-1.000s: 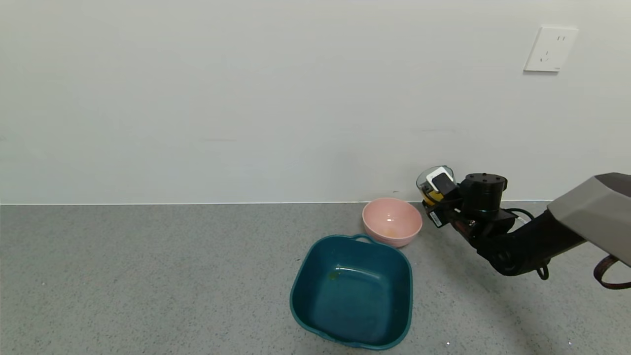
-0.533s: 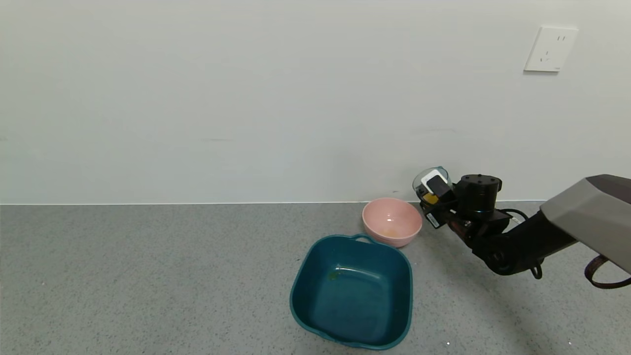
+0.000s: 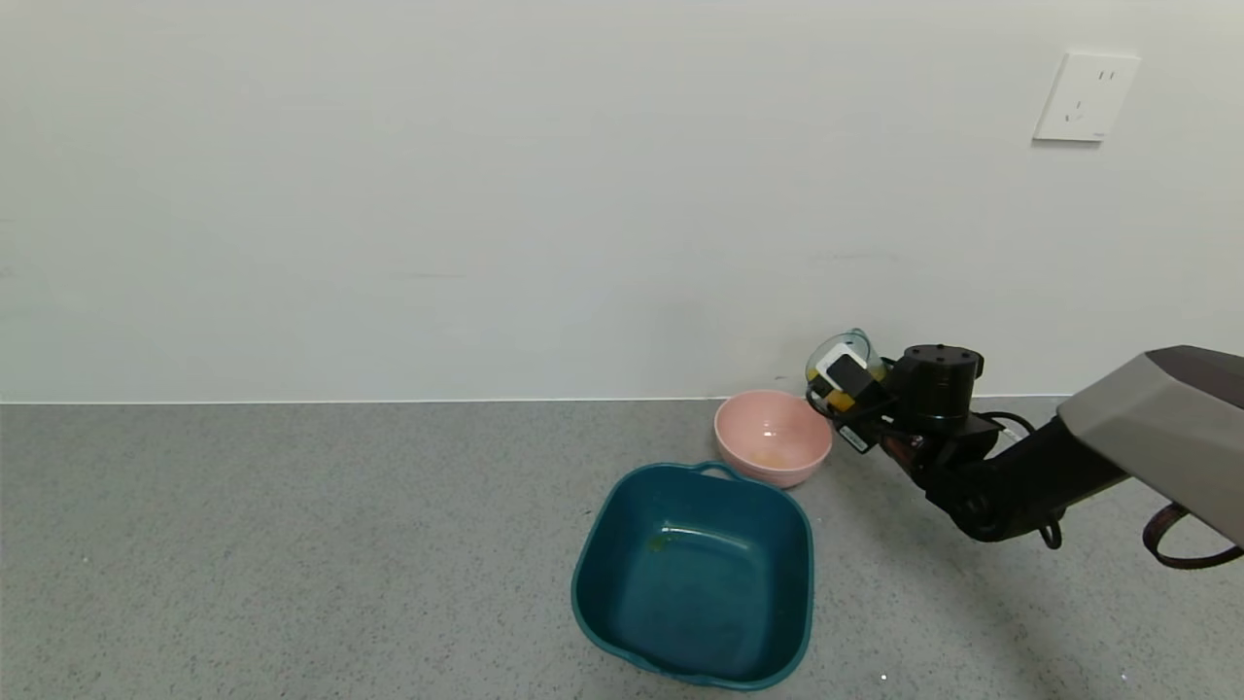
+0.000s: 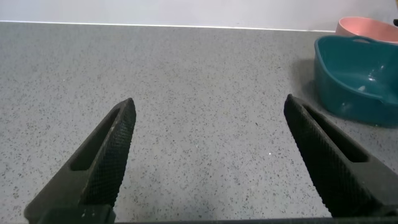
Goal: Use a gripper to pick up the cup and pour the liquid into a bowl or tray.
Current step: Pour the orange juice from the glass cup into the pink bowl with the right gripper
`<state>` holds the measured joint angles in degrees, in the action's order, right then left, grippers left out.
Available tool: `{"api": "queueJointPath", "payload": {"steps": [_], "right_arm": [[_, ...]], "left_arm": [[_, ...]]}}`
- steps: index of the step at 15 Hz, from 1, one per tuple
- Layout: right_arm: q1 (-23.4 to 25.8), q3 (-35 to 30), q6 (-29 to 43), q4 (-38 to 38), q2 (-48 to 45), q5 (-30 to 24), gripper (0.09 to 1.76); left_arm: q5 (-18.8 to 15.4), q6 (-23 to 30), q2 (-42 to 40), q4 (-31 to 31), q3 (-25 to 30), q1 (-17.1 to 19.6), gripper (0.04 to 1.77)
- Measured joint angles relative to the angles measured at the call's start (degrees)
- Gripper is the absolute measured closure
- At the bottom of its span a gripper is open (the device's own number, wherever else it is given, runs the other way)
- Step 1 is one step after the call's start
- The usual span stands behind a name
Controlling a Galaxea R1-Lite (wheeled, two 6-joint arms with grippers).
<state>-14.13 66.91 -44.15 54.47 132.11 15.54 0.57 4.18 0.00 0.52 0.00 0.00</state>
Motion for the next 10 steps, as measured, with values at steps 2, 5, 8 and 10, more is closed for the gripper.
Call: {"api": "queueJointPath", "payload": {"steps": [2,5,8,10], "right_arm": [[0.0,0.06,-3.06,0.05,-0.02,0.07,0.48],[-0.17,-0.02,-7.5,0.07,-0.09,0.41,0.48],[-0.11,0.37,-11.85,0.05,-0.11,0.44,0.48],[0.33,0.72,-14.6,0.05,-0.06,0.44,0.48]], "left_arm": [[0.0,0.0,0.0,0.0,0.0,0.0,0.09],[0.0,0.0,0.0,0.0,0.0,0.02,0.09],[0.02,0.0,0.0,0.0,0.0,0.0,0.09],[0.02,0.0,0.0,0.0,0.0,0.0,0.09]]}}
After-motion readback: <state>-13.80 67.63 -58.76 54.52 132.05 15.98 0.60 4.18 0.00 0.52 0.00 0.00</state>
